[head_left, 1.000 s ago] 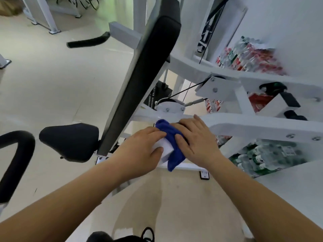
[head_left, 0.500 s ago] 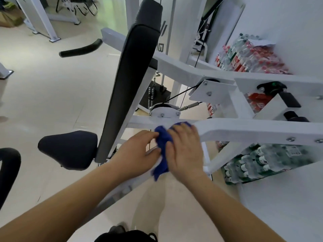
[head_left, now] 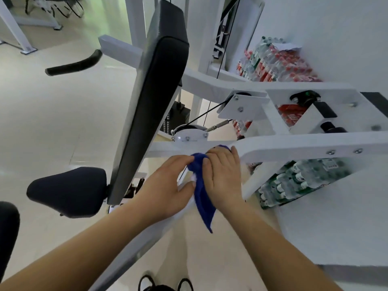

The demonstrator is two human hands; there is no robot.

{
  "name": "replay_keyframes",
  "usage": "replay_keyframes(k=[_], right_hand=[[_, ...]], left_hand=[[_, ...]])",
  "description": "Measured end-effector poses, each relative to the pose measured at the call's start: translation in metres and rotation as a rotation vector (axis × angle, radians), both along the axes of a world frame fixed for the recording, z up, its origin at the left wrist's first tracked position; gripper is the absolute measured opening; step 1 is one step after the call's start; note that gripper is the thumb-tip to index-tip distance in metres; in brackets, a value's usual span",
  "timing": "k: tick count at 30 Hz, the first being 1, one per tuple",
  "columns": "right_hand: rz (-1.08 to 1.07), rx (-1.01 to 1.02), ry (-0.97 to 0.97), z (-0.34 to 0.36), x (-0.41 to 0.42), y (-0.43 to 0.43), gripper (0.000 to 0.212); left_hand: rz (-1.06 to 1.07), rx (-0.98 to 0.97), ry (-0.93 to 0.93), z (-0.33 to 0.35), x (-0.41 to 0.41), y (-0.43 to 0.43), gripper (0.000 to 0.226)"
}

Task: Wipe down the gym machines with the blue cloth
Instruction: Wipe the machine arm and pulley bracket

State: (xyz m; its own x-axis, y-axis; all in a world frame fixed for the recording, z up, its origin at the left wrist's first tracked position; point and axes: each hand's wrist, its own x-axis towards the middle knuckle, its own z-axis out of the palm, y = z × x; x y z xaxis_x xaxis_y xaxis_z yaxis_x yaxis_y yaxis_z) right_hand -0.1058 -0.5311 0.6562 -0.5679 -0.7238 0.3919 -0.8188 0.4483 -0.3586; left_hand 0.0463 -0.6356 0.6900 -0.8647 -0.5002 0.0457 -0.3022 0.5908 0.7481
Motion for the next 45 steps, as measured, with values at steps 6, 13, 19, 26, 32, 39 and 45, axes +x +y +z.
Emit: replay_keyframes(k=[6, 13, 19, 26, 32, 39, 45], right_hand=[[-0.267, -0.127, -0.257, -0.014, 0.031, 0.009, 0.056], [-0.377, -0.257, -0.624, 0.000, 0.088, -0.013, 0.081], [-0.363, -0.427, -0.804, -0.005, 0.102, -0.011, 0.084], [-0.448, -0.405, -0.619, -0.001, 0.074, -0.009, 0.055], [-0.255, -0.154, -0.506, 0.020, 0.083, 0.033, 0.015], [-0.153, -0.140, -0.779, 0.081, 0.022, 0.035, 0.024], [-0.128, -0.146, -0.569, 0.092, -0.079, 0.023, 0.022]], left_hand=[[0.018, -0.027, -0.060, -0.013, 0.014, -0.006, 0.062], [0.028, 0.117, -0.005, -0.005, 0.026, 0.004, 0.068], [-0.009, 0.163, -0.009, -0.010, 0.063, -0.012, 0.055], [-0.024, 0.105, -0.041, -0.010, 0.059, -0.016, 0.053], [-0.286, 0.120, 0.043, -0.014, 0.034, -0.005, 0.084], [-0.179, 0.003, 0.154, 0.000, -0.035, 0.007, 0.067], [0.040, 0.101, 0.089, 0.004, -0.084, -0.006, 0.041]])
